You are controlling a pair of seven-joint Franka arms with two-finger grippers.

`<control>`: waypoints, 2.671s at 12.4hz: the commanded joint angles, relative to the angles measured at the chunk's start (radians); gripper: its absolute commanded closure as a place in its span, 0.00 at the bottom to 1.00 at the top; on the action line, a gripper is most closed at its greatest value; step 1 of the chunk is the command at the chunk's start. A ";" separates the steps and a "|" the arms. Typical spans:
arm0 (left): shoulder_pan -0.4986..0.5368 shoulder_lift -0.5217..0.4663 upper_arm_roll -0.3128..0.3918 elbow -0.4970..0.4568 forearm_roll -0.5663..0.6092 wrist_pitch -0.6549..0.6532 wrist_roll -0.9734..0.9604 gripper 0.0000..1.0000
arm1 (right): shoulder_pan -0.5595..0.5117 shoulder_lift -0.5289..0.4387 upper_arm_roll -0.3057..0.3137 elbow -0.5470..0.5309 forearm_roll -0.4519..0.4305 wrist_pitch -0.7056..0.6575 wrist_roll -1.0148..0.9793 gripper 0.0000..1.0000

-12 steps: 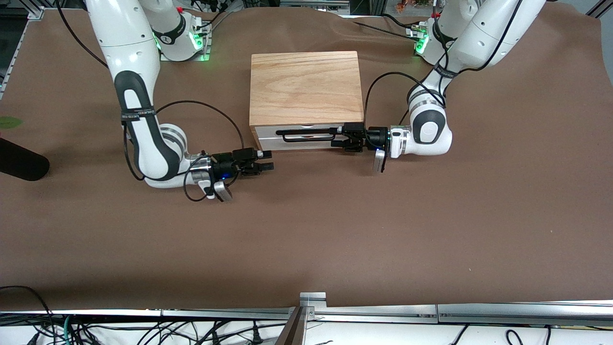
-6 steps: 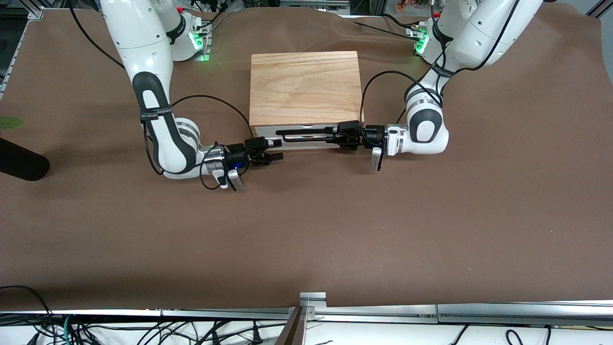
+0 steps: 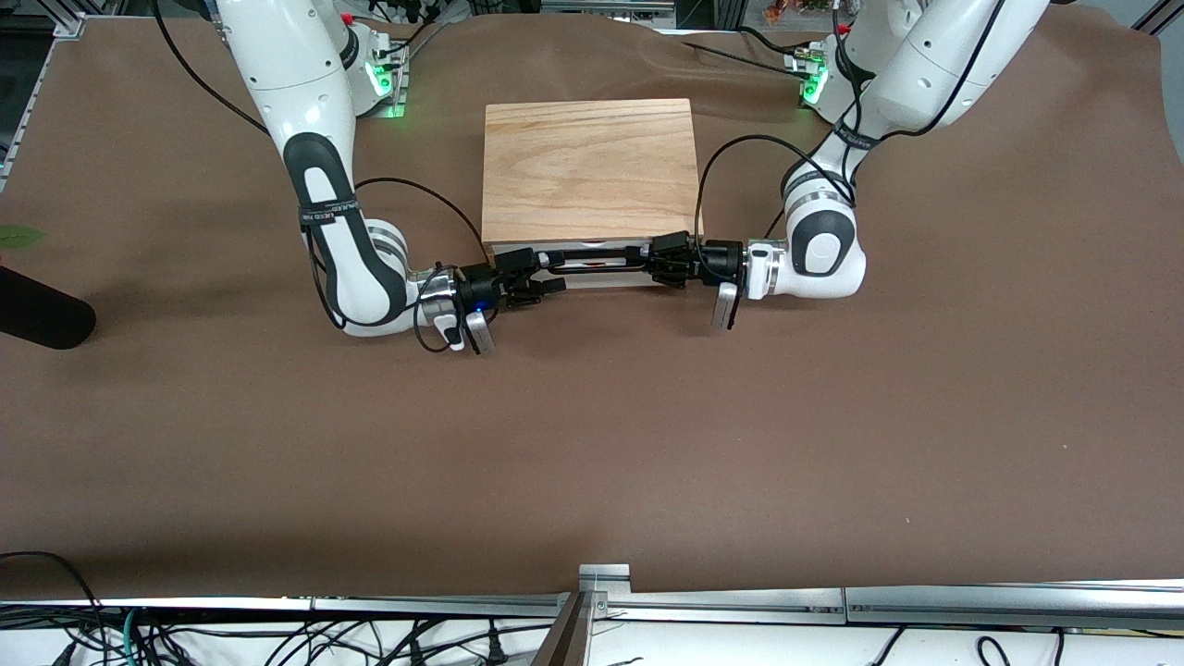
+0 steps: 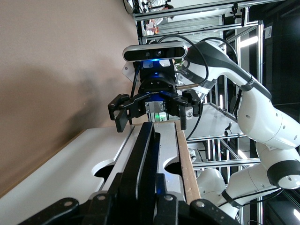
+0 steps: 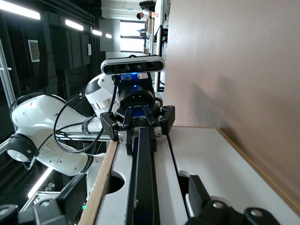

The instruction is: Pull top drawer with both arms simultaneously

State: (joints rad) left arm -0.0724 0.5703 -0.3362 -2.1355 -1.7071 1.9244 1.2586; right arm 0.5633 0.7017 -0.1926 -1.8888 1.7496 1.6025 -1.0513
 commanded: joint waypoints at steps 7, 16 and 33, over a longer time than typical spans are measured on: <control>0.031 -0.003 0.017 -0.020 0.023 -0.021 0.028 0.67 | 0.000 -0.005 -0.004 -0.047 0.015 -0.056 -0.075 0.41; 0.029 -0.009 0.008 -0.037 0.015 -0.048 0.032 1.00 | -0.013 -0.005 -0.007 -0.059 0.013 -0.082 -0.084 0.80; 0.031 0.014 0.026 0.008 0.026 -0.038 -0.046 1.00 | -0.077 0.032 -0.008 0.060 0.019 -0.062 -0.027 0.85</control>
State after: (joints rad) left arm -0.0503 0.5788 -0.3165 -2.1318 -1.6999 1.9001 1.2235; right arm 0.5503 0.7204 -0.1977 -1.8968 1.7510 1.5466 -1.1052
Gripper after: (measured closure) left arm 0.815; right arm 0.846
